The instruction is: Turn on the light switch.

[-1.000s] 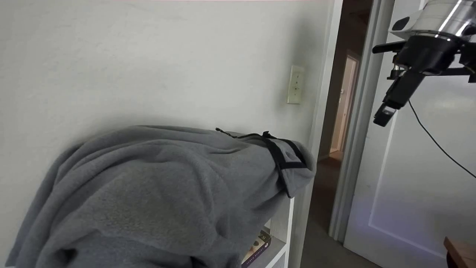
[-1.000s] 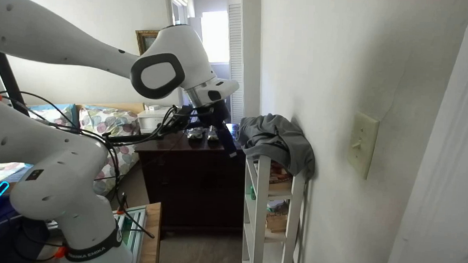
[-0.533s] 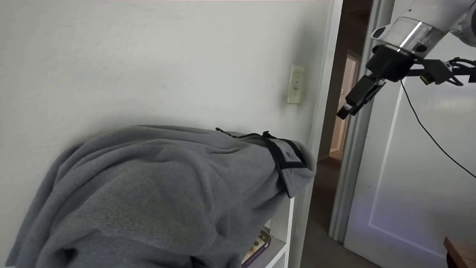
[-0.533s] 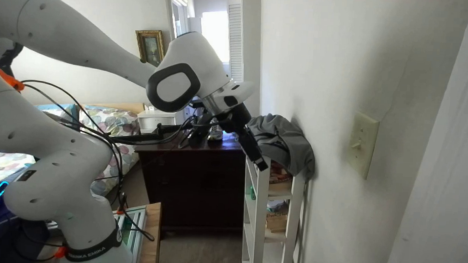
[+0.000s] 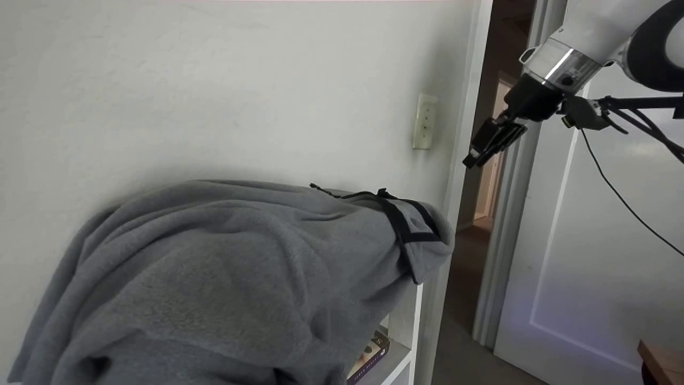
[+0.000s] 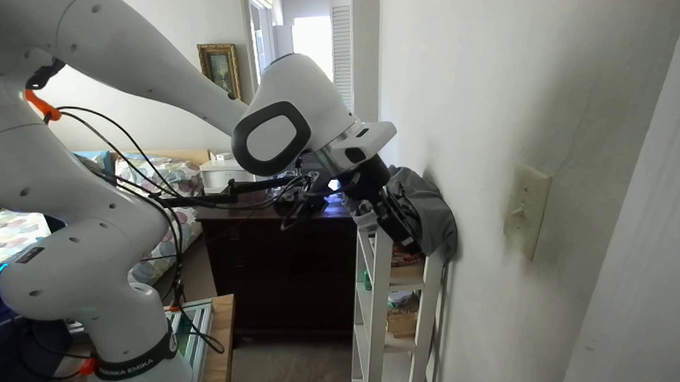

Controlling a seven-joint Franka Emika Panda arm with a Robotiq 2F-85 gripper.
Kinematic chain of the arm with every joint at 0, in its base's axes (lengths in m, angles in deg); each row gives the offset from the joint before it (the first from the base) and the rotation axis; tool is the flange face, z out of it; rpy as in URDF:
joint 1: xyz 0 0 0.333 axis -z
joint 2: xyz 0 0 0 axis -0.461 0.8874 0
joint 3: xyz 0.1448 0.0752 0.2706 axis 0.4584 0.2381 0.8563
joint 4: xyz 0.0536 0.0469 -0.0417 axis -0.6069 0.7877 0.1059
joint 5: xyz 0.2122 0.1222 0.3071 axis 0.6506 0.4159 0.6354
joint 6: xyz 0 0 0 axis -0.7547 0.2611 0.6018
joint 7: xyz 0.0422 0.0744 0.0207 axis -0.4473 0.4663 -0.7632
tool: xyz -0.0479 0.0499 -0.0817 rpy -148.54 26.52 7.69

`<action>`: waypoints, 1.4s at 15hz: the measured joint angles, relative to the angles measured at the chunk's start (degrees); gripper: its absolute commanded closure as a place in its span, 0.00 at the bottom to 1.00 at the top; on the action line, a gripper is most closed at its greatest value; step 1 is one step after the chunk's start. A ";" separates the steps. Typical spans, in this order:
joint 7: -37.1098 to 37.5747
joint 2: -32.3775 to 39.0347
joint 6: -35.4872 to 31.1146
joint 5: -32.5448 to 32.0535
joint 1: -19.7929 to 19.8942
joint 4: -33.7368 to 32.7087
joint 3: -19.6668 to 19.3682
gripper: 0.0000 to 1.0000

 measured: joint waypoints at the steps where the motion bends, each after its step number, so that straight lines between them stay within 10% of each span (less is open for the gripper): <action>1: 0.54 0.77 -1.08 -0.80 0.98 -0.60 0.56 0.93; 9: 8.00 4.91 -6.25 -9.40 13.69 -4.81 10.14 0.96; 21: 8.33 6.47 -8.92 -9.54 17.56 -5.78 11.38 0.95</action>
